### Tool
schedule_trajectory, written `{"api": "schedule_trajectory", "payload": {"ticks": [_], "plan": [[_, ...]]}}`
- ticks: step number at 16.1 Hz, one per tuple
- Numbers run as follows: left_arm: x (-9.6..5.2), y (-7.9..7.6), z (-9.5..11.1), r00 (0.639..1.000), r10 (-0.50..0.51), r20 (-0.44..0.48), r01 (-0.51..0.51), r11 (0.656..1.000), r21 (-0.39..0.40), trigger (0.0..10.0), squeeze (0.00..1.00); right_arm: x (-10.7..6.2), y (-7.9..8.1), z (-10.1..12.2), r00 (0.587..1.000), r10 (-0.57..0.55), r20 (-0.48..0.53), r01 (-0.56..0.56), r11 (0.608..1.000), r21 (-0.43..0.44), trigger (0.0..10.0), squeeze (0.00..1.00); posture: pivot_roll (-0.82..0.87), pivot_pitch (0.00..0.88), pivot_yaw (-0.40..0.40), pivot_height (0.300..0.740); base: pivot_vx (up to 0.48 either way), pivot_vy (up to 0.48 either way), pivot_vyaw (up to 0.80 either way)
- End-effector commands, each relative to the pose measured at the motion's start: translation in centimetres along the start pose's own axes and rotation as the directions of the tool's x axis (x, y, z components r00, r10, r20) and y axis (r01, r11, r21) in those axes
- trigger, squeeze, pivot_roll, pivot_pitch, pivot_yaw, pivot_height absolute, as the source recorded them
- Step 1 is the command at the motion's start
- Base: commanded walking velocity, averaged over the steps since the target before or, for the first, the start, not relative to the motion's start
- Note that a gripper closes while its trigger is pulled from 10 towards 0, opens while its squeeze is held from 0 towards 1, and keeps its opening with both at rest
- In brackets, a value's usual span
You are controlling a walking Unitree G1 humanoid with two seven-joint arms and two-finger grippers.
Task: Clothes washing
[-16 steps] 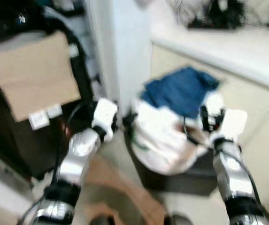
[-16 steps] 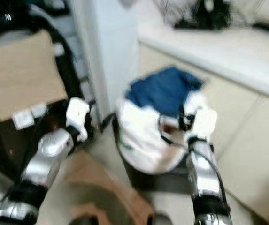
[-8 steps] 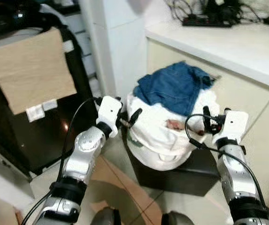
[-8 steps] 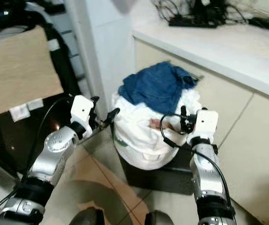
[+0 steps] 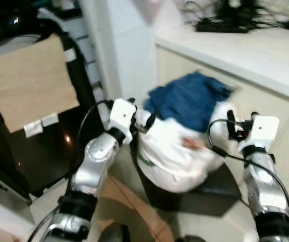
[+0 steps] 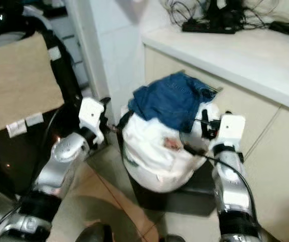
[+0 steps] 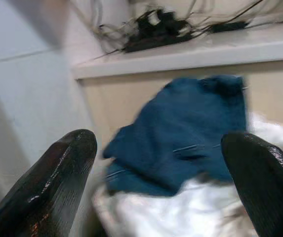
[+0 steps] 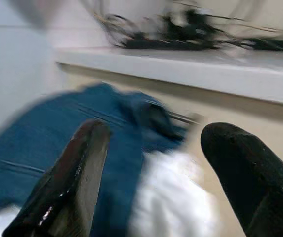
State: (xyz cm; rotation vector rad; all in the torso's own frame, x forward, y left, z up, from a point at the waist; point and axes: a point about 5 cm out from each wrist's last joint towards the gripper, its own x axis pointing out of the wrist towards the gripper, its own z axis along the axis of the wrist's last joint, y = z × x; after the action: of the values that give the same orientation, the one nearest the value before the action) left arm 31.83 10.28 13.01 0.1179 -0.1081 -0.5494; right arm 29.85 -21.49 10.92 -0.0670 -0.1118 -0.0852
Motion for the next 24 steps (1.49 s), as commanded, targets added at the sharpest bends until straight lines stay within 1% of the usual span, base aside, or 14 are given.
{"api": "schedule_trajectory", "payload": {"ticks": [1,3,6,8,10,11,12,13,15,17,18,20,22,24], "plan": [[0.1,0.0,0.2,1.0,-0.006,-0.002,0.006,1.0,0.002,10.0,0.0,0.0,-0.2,0.2,1.0,-0.005,0.003,0.005,1.0,0.0,10.0,0.0,-0.18,0.0,0.042,0.686,0.48,0.0,0.0],[0.0,-0.2,0.3,1.0,-0.02,-0.004,0.02,1.0,0.01,10.0,0.0,-0.2,-0.2,0.2,1.0,-0.006,-0.006,0.006,1.0,0.005,10.0,0.0,-0.18,0.0,0.048,0.686,0.48,0.0,0.0],[0.0,-0.3,0.4,0.999,-0.037,-0.016,0.037,0.999,0.025,10.0,0.0,0.3,-0.6,0.8,1.0,-0.03,-0.004,0.03,0.999,0.027,10.0,0.0,-0.18,0.0,0.051,0.686,0.48,0.0,0.0],[-0.1,0.1,0.5,0.999,-0.026,-0.024,0.026,0.999,0.028,10.0,0.0,0.9,-1.7,1.2,0.998,-0.068,-0.009,0.068,0.997,0.045,10.0,0.0,-0.18,0.0,0.052,0.686,0.403,0.0,0.0],[-0.3,0.3,0.7,1.0,-0.019,-0.024,0.02,0.999,0.035,10.0,0.0,1.4,-2.6,1.5,0.995,-0.1,-0.018,0.101,0.993,0.069,10.0,0.0,-0.16,0.0,0.045,0.686,0.0,0.0,0.0],[-1.1,0.6,1.2,1.0,-0.015,-0.018,0.015,0.999,0.032,10.0,0.0,2.0,-3.5,1.8,0.99,-0.138,-0.031,0.14,0.983,0.115,10.0,0.0,-0.13,0.006,0.048,0.686,0.0,0.0,0.0],[-1.3,0.7,1.4,1.0,-0.013,-0.017,0.014,0.999,0.03,10.0,0.0,2.1,-3.6,1.9,0.989,-0.146,-0.034,0.149,0.981,0.127,10.0,0.0,-0.13,0.011,0.049,0.686,0.0,0.0,0.0],[-2.6,1.1,1.8,0.999,-0.015,-0.032,0.017,0.999,0.046,10.0,0.0,2.4,-4.2,2.1,0.984,-0.17,-0.05,0.175,0.973,0.15,10.0,0.0,-0.09,0.054,0.056,0.686,0.0,0.0,0.0],[-3.8,1.6,2.1,0.998,-0.011,-0.056,0.015,0.998,0.068,10.0,0.0,2.7,-4.4,2.3,0.983,-0.174,-0.061,0.181,0.971,0.156,10.0,0.0,-0.05,0.089,0.056,0.686,0.0,0.0,0.0],[-4.8,2.5,2.8,0.998,0.012,-0.07,-0.006,0.996,0.091,10.0,0.0,3.0,-4.8,1.8,0.976,-0.193,-0.106,0.212,0.95,0.227,10.0,0.0,-0.02,0.108,0.055,0.686,0.0,0.0,0.0],[-5.1,2.7,3.0,0.997,0.019,-0.07,-0.012,0.995,0.097,10.0,0.0,3.1,-4.8,1.6,0.974,-0.195,-0.117,0.218,0.946,0.241,10.0,0.0,-0.01,0.114,0.055,0.686,0.0,0.0,0.0],[-5.7,3.1,3.6,0.996,0.035,-0.078,-0.026,0.994,0.11,10.0,0.0,3.5,-4.4,0.8,0.97,-0.182,-0.162,0.223,0.928,0.298,10.0,0.0,0.02,0.125,0.058,0.686,0.0,0.0,0.0],[-6.5,3.1,3.9,0.995,0.035,-0.097,-0.023,0.992,0.126,10.0,0.0,3.9,-4.8,0.1,0.961,-0.191,-0.198,0.246,0.92,0.304,10.0,0.0,0.05,0.137,0.062,0.686,0.0,0.0,0.0],[-7.3,3.4,4.4,0.992,0.044,-0.118,-0.028,0.99,0.136,10.0,0.0,4.6,-5.1,-0.4,0.953,-0.191,-0.235,0.255,0.924,0.284,10.0,0.0,0.08,0.153,0.066,0.686,0.0,0.0,0.0]]}}
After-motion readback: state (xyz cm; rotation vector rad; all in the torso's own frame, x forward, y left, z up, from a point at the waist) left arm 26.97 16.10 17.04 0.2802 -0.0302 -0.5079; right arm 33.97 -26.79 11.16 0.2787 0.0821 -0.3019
